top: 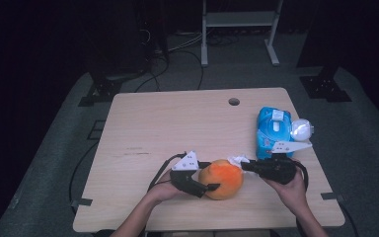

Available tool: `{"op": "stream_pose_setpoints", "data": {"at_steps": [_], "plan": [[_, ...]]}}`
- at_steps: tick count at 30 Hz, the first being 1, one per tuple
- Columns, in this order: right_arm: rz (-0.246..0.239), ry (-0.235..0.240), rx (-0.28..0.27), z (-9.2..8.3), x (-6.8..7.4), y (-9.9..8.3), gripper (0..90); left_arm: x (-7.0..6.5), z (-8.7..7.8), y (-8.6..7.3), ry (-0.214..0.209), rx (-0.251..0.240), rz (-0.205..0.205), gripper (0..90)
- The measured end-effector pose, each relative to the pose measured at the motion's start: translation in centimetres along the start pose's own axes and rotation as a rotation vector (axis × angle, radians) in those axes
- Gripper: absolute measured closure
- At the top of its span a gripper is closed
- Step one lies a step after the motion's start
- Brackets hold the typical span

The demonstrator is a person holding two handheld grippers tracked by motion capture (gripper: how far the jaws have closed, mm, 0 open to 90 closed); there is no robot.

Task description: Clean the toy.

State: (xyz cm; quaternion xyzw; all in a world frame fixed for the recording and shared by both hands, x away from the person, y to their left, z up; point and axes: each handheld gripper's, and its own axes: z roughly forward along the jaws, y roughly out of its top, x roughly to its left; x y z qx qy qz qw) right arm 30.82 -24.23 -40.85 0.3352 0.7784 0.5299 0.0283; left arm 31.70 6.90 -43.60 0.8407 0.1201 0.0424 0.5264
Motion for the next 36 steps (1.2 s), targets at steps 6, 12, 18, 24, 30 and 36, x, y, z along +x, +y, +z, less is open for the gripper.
{"op": "stream_pose_setpoints", "data": {"at_steps": [6, 12, 18, 24, 30, 36], "plan": [[-0.021, 0.008, -0.008, 0.2, 0.8, 0.3, 82.0, -0.1, 0.3, 0.0, -0.001, -0.003, -0.009, 25.0], [-0.091, 0.018, -0.011, 0.8, 2.4, 0.9, 81.8, -0.1, 0.4, 0.1, 0.008, -0.008, -0.018, 24.9], [-0.021, -0.022, -0.011, 0.4, 0.4, 0.2, 82.3, 0.0, 0.4, 0.1, 0.003, -0.011, -0.027, 24.9], [-0.052, 0.003, -0.015, 0.7, 1.6, 0.6, 82.4, -0.5, 0.8, 0.6, 0.019, 0.006, -0.019, 24.5], [-0.133, 0.069, -0.029, 1.4, 4.4, 1.4, 82.4, -1.7, 1.7, 1.0, 0.032, 0.025, 0.046, 24.4], [-0.118, 0.053, -0.030, 1.4, 3.9, 1.4, 82.5, -1.3, 1.4, 0.9, 0.027, 0.023, 0.029, 24.5]]}}
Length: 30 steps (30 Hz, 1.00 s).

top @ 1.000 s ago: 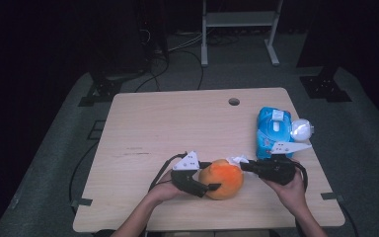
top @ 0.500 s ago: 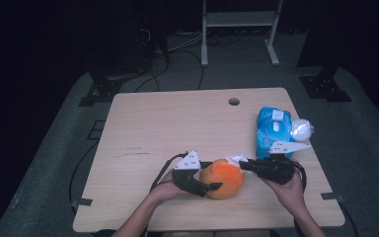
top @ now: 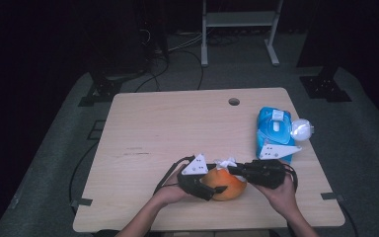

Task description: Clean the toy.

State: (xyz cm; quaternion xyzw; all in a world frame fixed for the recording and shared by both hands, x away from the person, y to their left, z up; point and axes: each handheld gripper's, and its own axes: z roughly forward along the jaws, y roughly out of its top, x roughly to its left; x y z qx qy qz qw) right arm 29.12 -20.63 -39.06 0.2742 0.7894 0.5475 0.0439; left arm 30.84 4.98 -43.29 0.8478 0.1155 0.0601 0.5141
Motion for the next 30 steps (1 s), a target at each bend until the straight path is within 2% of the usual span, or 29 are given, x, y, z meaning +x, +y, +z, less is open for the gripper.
{"op": "stream_pose_setpoints", "data": {"at_steps": [3, 5, 9, 11, 12, 13, 16, 17, 20, 21, 22, 23, 25, 27, 28, 30], "plan": [[0.042, -0.040, 0.006, -0.5, -1.5, -0.6, 82.4, 0.4, -0.2, -0.1, -0.006, -0.014, -0.023, 24.4], [0.083, -0.046, 0.008, -1.0, -2.5, -1.1, 82.4, 0.8, -0.2, -0.2, -0.009, -0.027, -0.049, 24.4], [0.069, -0.045, 0.006, -1.1, -2.0, -0.9, 82.4, 1.0, -0.1, -0.3, 0.006, -0.043, -0.079, 24.4], [0.037, -0.020, -0.005, -0.9, -0.9, -0.3, 82.4, 0.9, 0.1, -0.1, 0.034, -0.049, -0.099, 23.8], [0.037, -0.020, -0.005, -0.9, -0.9, -0.3, 82.4, 0.9, 0.1, -0.1, 0.034, -0.049, -0.099, 23.7], [0.011, 0.011, -0.014, -0.6, 0.0, 0.1, 82.4, 0.7, 0.2, 0.1, 0.042, -0.049, -0.103, 23.7], [-0.025, 0.032, -0.007, -0.1, 0.9, 0.5, 82.4, 0.2, 0.6, 0.3, 0.063, -0.043, -0.096, 23.6], [-0.063, 0.007, 0.021, 0.4, 1.6, 0.6, 82.4, -0.1, 0.7, 0.4, 0.070, -0.030, -0.076, 23.7], [-0.071, -0.010, 0.025, 0.6, 1.6, 0.5, 82.5, -0.3, 0.7, 0.4, 0.068, -0.026, -0.076, 24.2], [-0.077, -0.036, 0.015, 0.5, 1.7, 0.5, 82.6, -0.3, 0.7, 0.4, 0.066, -0.025, -0.069, 24.3], [-0.077, -0.036, 0.015, 0.5, 1.7, 0.5, 82.6, -0.4, 0.8, 0.4, 0.062, -0.023, -0.063, 24.3], [-0.073, -0.067, 0.006, 0.1, 1.6, 0.6, 82.6, -0.6, 0.9, 0.4, 0.054, -0.019, -0.048, 24.4], [-0.074, -0.081, 0.003, 0.0, 1.3, 0.6, 82.5, -0.8, 0.9, 0.5, 0.051, -0.012, -0.034, 24.4], [-0.050, -0.096, 0.009, -0.2, 0.5, 0.3, 82.5, -1.0, 0.9, 0.5, 0.048, -0.004, -0.012, 24.3], [-0.050, -0.096, 0.009, -0.2, 0.5, 0.3, 82.5, -1.0, 0.9, 0.5, 0.048, -0.004, -0.012, 24.3], [-0.020, -0.094, 0.012, -0.3, -0.1, 0.0, 82.5, -1.0, 0.9, 0.4, 0.043, -0.006, -0.010, 24.2]]}}
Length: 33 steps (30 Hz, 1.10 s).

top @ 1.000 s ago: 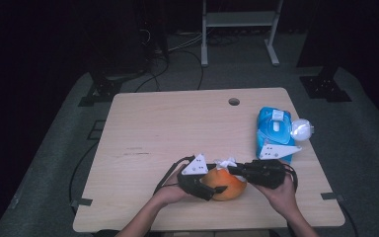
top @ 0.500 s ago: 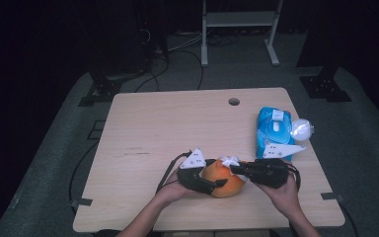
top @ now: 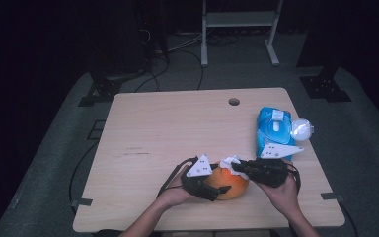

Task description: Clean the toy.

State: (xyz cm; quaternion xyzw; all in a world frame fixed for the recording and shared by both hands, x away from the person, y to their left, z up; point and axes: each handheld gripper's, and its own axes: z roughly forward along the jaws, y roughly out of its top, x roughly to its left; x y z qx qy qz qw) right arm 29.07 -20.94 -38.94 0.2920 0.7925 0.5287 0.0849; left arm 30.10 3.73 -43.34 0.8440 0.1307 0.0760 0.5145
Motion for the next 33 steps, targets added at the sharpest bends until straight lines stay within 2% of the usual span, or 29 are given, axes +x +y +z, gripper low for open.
{"op": "stream_pose_setpoints", "data": {"at_steps": [4, 5, 7, 10, 11, 12, 13, 14, 15, 16, 17, 19, 22, 23, 24, 25, 28, 30, 31, 32, 33], "plan": [[-0.006, 0.026, -0.005, 0.1, 0.6, 0.2, 82.4, 0.0, 0.1, 0.0, -0.005, 0.003, 0.005, 23.8], [-0.027, 0.040, 0.001, 0.4, 1.0, 0.4, 82.3, 0.0, 0.1, 0.0, -0.007, 0.010, 0.011, 23.8], [-0.027, 0.039, 0.006, 0.5, 1.0, 0.4, 82.4, 0.0, 0.0, -0.1, -0.008, 0.011, 0.016, 24.1], [-0.018, 0.031, 0.010, 0.4, 0.7, 0.3, 82.4, 0.0, -0.1, -0.1, -0.011, 0.011, 0.018, 24.3], [-0.003, 0.019, 0.012, 0.4, 0.0, 0.0, 82.4, 0.1, -0.1, -0.1, -0.016, 0.010, 0.018, 24.3], [-0.003, 0.019, 0.012, 0.4, 0.0, 0.0, 82.4, 0.1, -0.1, -0.1, -0.016, 0.010, 0.018, 24.3], [0.019, 0.000, 0.022, 0.3, -0.8, -0.4, 82.4, 0.2, -0.2, -0.1, -0.022, 0.008, 0.021, 24.3], [0.019, 0.000, 0.022, 0.3, -0.8, -0.4, 82.4, 0.2, -0.2, -0.1, -0.022, 0.008, 0.021, 24.2], [0.033, -0.023, 0.033, 0.1, -1.5, -0.8, 82.4, 0.4, -0.2, -0.3, -0.027, 0.000, 0.016, 24.2], [0.033, -0.023, 0.033, 0.1, -1.5, -0.8, 82.4, 0.4, -0.2, -0.3, -0.027, 0.000, 0.016, 24.2], [0.063, -0.015, 0.034, -0.1, -2.0, -1.0, 82.4, 0.4, -0.2, -0.3, -0.028, -0.002, 0.014, 24.2], [0.069, -0.008, 0.031, -0.2, -2.1, -1.1, 82.4, 0.4, -0.2, -0.3, -0.027, -0.002, 0.015, 24.2], [0.061, 0.014, 0.016, -0.4, -1.4, -0.7, 82.4, 0.5, -0.1, -0.4, -0.024, -0.011, -0.003, 24.2], [0.037, 0.037, 0.007, -0.2, -0.6, -0.2, 82.3, 0.6, -0.2, -0.4, -0.026, -0.010, -0.003, 24.2], [0.037, 0.037, 0.007, -0.2, -0.6, -0.2, 82.3, 0.6, -0.2, -0.4, -0.026, -0.010, -0.003, 24.2], [0.016, 0.046, 0.010, 0.1, 0.0, 0.1, 82.3, 0.6, -0.3, -0.4, -0.027, -0.008, -0.002, 24.2], [0.006, 0.038, 0.019, 0.2, 0.2, 0.2, 82.4, 0.6, -0.4, -0.4, -0.030, -0.007, -0.003, 24.2], [0.015, 0.021, 0.022, 0.1, -0.3, 0.0, 82.4, 0.7, -0.5, -0.5, -0.037, -0.005, -0.004, 24.1], [0.043, 0.011, 0.023, 0.0, -1.0, -0.4, 82.4, 1.0, -0.6, -0.5, -0.044, -0.007, -0.013, 24.2], [0.043, 0.011, 0.023, 0.0, -1.0, -0.4, 82.4, 1.0, -0.6, -0.5, -0.044, -0.007, -0.013, 24.1], [0.064, -0.007, 0.031, -0.1, -1.8, -0.8, 82.4, 1.3, -0.8, -0.7, -0.050, -0.010, -0.028, 24.1]]}}
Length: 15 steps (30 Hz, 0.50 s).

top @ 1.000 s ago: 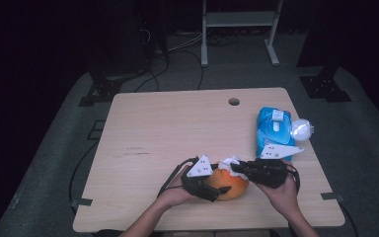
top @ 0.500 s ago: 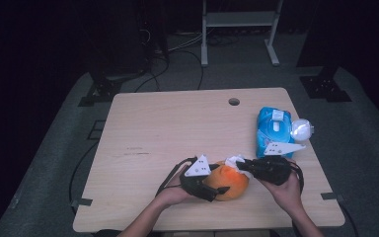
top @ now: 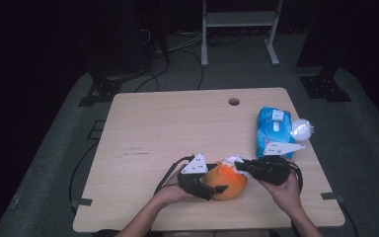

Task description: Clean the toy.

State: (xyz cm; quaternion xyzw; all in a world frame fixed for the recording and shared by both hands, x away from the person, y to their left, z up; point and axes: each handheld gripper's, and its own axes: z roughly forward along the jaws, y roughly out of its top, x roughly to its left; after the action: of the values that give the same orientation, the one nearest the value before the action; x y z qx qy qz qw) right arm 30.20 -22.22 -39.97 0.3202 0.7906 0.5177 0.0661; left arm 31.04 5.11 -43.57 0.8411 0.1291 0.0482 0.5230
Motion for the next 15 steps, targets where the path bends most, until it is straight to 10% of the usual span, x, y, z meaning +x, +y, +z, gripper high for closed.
{"op": "stream_pose_setpoints", "data": {"at_steps": [8, 15], "plan": [[0.043, -0.016, 0.011, -0.5, -1.5, -0.6, 82.4, 0.6, -0.4, -0.2, 0.002, -0.017, -0.029, 24.2], [-0.030, 0.049, -0.011, 0.0, 1.3, 0.6, 82.3, 0.6, 0.0, 0.1, 0.040, -0.023, -0.066, 24.1]]}}
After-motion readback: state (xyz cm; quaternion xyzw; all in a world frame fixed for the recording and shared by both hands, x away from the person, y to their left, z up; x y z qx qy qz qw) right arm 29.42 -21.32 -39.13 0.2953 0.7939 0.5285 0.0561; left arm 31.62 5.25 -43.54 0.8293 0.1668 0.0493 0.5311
